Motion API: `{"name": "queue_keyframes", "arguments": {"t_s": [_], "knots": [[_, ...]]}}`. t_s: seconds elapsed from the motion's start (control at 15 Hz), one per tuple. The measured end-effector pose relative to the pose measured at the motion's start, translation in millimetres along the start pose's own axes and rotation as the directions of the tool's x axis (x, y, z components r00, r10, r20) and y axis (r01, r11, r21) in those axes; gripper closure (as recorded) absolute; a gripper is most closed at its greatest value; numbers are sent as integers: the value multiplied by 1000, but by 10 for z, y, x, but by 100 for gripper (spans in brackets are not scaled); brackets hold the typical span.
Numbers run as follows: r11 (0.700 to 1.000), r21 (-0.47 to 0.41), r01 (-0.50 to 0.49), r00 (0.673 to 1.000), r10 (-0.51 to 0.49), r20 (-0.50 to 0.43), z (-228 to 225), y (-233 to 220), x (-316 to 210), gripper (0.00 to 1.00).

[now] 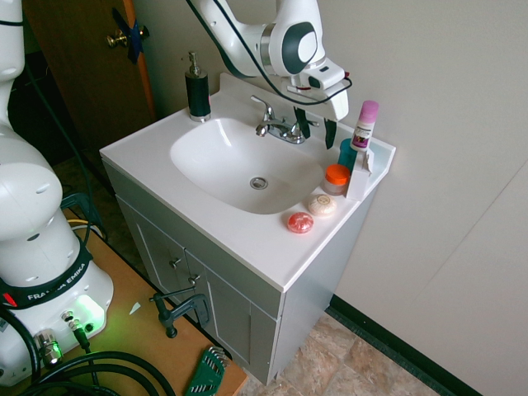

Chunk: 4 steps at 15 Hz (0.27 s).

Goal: Turn off the cold water

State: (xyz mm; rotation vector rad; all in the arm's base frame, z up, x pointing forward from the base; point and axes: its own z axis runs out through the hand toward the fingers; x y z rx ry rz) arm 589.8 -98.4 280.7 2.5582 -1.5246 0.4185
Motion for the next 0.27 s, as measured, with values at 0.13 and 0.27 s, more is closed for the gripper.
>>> {"name": "queue_keyframes", "arguments": {"t_s": [0.13, 0.27], "knots": [[1000, 6, 14, 998, -14, 54, -164, 242, -217, 0], [1000, 11, 22, 993, -23, 118, -364, 539, -454, 0]]}}
